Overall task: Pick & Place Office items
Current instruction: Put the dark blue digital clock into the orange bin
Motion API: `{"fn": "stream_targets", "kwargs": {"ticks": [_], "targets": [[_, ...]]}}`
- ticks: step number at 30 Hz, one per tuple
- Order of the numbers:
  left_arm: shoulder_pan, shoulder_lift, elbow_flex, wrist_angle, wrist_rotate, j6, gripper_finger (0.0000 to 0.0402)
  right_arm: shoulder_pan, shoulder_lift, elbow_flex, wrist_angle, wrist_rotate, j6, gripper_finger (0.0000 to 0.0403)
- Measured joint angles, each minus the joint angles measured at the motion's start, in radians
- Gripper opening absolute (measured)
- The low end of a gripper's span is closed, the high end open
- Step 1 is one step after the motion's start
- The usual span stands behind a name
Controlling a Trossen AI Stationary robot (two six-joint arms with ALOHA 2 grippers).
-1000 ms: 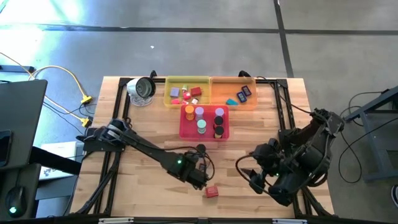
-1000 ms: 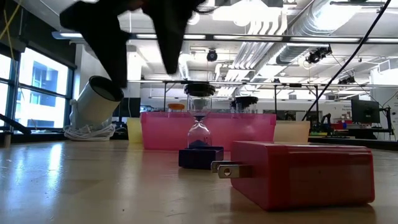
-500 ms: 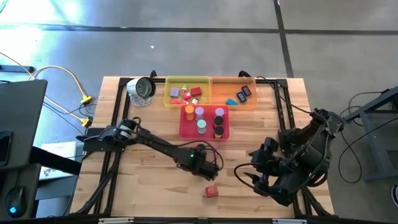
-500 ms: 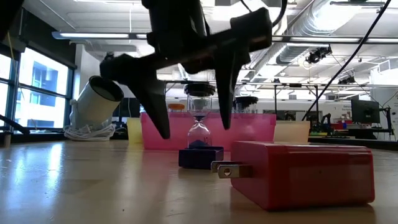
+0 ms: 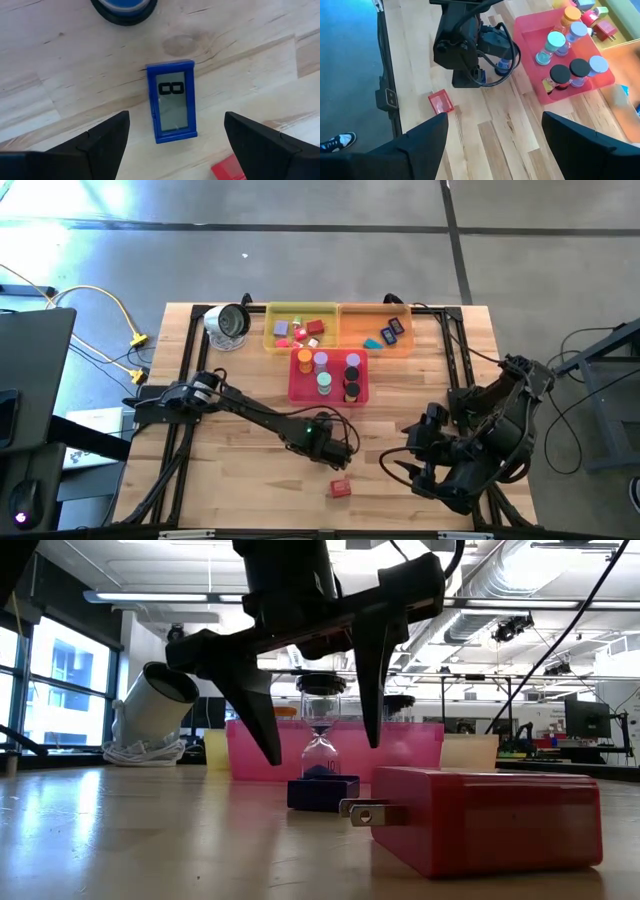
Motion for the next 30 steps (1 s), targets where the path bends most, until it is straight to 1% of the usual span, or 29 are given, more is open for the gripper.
{"fn": "stream_targets", "kwargs": {"ticks": [6,11,17,21,24,30], "targets": [[0.000,0.003,-0.001,0.000,-0.003,-0.014,0.0317,0.005,0.000,0.000,0.000,-0.001,0.000,0.0311],[-0.005,0.040,-0.001,0.023,0.012,-0.016,0.0316,0.010,0.000,0.000,0.000,-0.002,0.000,0.0311],[-0.013,0.064,0.003,0.027,-0.016,-0.015,0.0316,0.010,0.000,0.000,-0.001,-0.003,0.000,0.0311],[-0.010,0.065,0.003,0.032,-0.007,-0.015,0.0315,0.010,0.000,0.000,-0.001,-0.003,0.000,0.0311],[-0.010,0.065,0.003,0.027,-0.004,-0.015,0.0300,0.010,0.000,0.000,-0.001,-0.003,0.000,0.0311],[-0.010,0.066,0.001,-0.034,0.001,-0.045,0.0246,0.010,0.000,0.000,-0.001,-0.003,0.000,0.0311]]}}
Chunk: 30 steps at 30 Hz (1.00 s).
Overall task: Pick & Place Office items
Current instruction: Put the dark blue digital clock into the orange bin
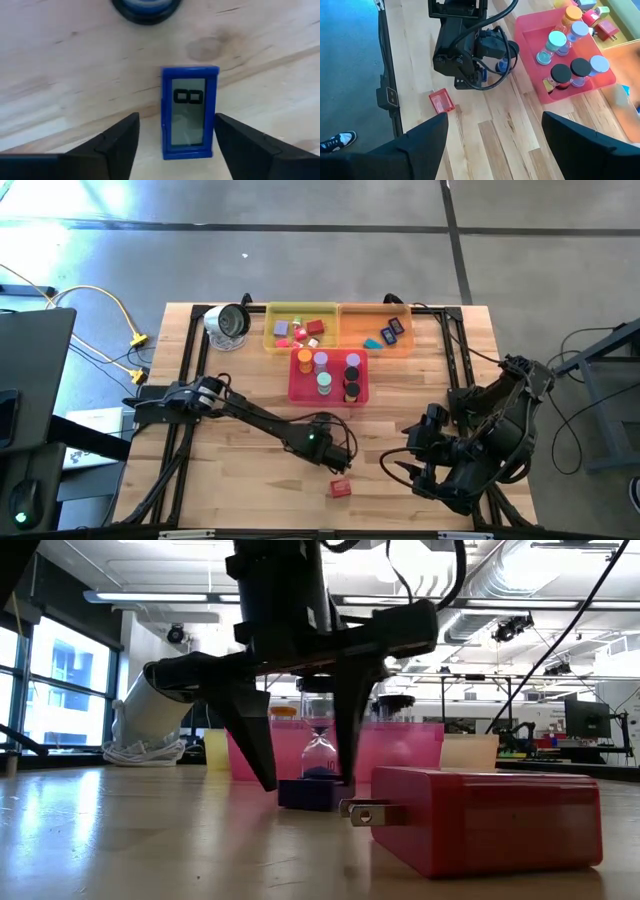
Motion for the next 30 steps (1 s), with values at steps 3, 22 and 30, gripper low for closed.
{"fn": "stream_targets", "kwargs": {"ticks": [3,22,30], "targets": [[0.000,0.000,0.000,-0.028,0.026,0.000,0.0224,0.000,0.000,0.000,0.000,0.000,0.000,0.0311],[0.000,0.015,-0.002,-0.029,0.088,0.021,0.0201,0.000,0.000,0.000,0.000,0.000,-0.018,0.0311],[0.001,0.015,-0.002,-0.034,0.079,0.035,0.0156,0.000,0.000,0.000,0.000,-0.001,-0.024,0.0311]]}}
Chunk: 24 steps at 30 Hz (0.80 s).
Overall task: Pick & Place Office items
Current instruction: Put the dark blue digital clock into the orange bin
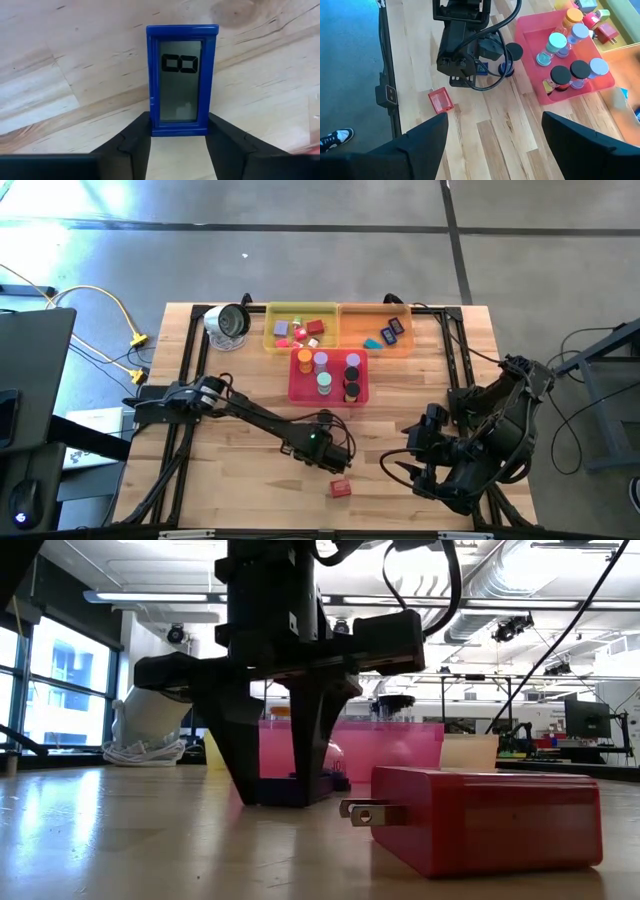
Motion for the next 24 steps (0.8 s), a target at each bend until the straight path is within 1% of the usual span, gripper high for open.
{"fn": "stream_targets", "kwargs": {"ticks": [2,10,14,16,22,24], "targets": [[0.000,0.000,0.000,0.000,0.000,0.002,0.0144,0.000,0.000,0.000,0.000,0.000,-0.001,0.0311],[0.000,0.000,0.000,0.001,0.008,0.041,0.0144,0.000,0.000,0.000,0.000,0.000,-0.006,0.0311],[-0.021,-0.010,0.002,0.000,-0.002,0.043,0.0144,0.000,0.000,0.000,0.000,-0.001,-0.021,0.0311],[-0.036,-0.022,-0.001,0.001,-0.024,0.032,0.0144,0.000,0.000,0.000,0.000,-0.001,-0.021,0.0311],[-0.086,-0.102,0.000,0.004,-0.040,0.007,0.0144,0.000,0.000,0.000,0.000,0.000,-0.025,0.0311],[-0.104,-0.122,0.000,0.005,-0.069,0.000,0.0144,0.000,0.000,0.000,0.000,0.004,-0.028,0.0311]]}}
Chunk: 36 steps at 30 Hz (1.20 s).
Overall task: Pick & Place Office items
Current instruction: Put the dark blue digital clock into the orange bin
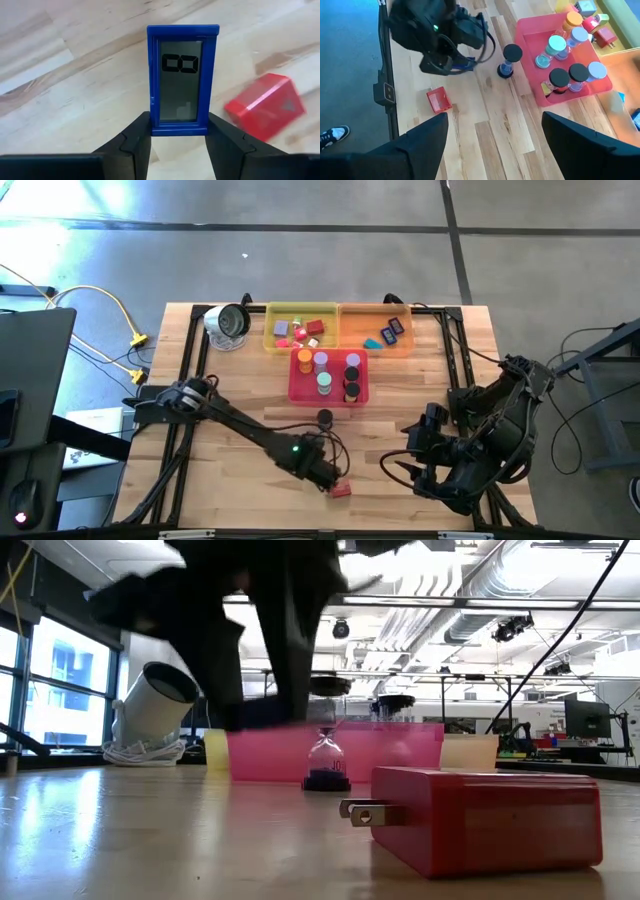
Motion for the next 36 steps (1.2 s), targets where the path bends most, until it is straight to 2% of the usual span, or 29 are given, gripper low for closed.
{"fn": "stream_targets", "kwargs": {"ticks": [7,11,16,21,25,27,31,36], "targets": [[-0.053,-0.109,0.001,0.010,-0.117,0.004,0.0144,0.000,0.000,0.000,0.000,0.074,-0.027,0.0311],[-0.085,-0.186,0.001,0.044,-0.219,0.065,0.0144,-0.001,-0.006,0.000,-0.003,0.142,-0.052,0.0311],[-0.114,-0.290,0.003,0.112,-0.372,0.243,0.0144,-0.001,-0.035,0.000,0.001,0.266,-0.063,0.0311],[-0.121,-0.394,0.003,0.258,-0.483,0.541,0.0144,-0.010,-0.080,0.000,0.079,0.336,-0.099,0.0311],[-0.102,-0.453,0.003,0.424,-0.487,0.863,0.0144,-0.038,-0.092,0.001,0.210,0.340,-0.209,0.0311],[-0.085,-0.482,0.003,0.497,-0.450,0.998,0.0144,-0.047,-0.092,0.001,0.288,0.329,-0.298,0.0311],[-0.051,-0.525,0.004,0.560,-0.354,1.186,0.0144,-0.071,-0.093,0.001,0.473,0.229,-0.477,0.0311],[-0.016,-0.556,0.004,0.574,-0.245,1.333,0.0144,-0.127,-0.093,0.001,0.662,0.150,-0.555,0.0311]]}}
